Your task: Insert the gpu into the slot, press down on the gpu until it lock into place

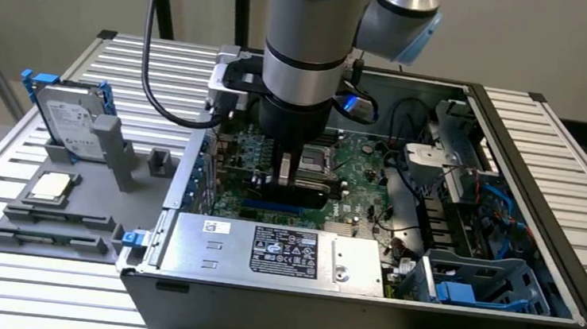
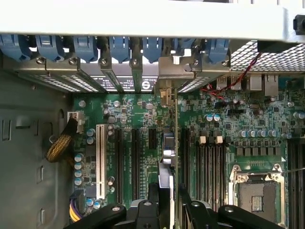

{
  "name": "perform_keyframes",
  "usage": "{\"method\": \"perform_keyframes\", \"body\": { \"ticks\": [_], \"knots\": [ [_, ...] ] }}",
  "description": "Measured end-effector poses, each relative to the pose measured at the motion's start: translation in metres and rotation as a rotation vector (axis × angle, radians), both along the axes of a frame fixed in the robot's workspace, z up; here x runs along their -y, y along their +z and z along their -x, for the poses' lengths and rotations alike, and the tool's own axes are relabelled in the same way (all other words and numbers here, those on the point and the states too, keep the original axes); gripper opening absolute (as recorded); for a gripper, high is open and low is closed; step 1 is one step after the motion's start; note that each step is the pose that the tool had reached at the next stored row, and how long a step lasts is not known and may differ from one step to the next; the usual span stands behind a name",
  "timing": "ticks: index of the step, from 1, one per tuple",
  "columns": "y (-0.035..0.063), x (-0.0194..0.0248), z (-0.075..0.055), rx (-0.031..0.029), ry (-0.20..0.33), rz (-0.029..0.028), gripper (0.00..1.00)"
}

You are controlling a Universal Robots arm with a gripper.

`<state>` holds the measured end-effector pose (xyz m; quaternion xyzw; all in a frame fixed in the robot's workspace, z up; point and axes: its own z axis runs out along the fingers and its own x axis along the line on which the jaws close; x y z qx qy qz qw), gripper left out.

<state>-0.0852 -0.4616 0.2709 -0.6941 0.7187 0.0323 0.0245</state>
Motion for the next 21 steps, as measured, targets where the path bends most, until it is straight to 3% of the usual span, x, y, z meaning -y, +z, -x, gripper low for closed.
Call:
{"method": "perform_keyframes", "body": {
  "ticks": [8,21],
  "knots": [
    [-0.0026,-0.0001,0.0001,-0.0075,0.000,-0.0002,0.26],
    [-0.0065,-0.0020,0.0003,-0.0109,0.000,-0.0002,0.26]
  ]
}}
